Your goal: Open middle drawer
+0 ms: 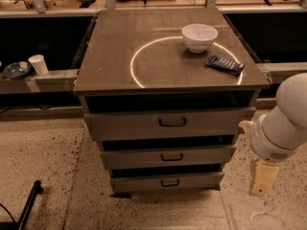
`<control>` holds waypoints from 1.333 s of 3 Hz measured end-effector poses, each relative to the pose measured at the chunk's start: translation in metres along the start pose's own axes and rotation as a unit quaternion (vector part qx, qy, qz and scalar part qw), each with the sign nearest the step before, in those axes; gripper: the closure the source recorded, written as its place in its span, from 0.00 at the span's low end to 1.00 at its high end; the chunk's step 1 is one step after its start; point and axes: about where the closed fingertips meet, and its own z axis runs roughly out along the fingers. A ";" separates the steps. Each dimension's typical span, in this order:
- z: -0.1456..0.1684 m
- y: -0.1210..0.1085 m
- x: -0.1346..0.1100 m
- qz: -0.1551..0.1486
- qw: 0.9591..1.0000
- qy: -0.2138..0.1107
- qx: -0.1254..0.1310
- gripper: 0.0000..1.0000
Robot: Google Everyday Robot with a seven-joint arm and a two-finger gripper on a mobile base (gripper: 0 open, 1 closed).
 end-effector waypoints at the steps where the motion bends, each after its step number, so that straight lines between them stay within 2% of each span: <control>1: 0.046 0.018 -0.016 -0.040 0.997 -0.060 -0.001 0.00; 2: 0.097 0.021 -0.038 -0.085 0.988 -0.126 0.020 0.00; 3: 0.145 0.025 -0.073 -0.128 0.977 -0.166 0.026 0.00; 4: 0.190 0.020 -0.103 -0.144 0.971 -0.188 0.015 0.00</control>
Offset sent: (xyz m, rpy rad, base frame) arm 0.0164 0.0806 -0.1489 0.3421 -0.2009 0.3305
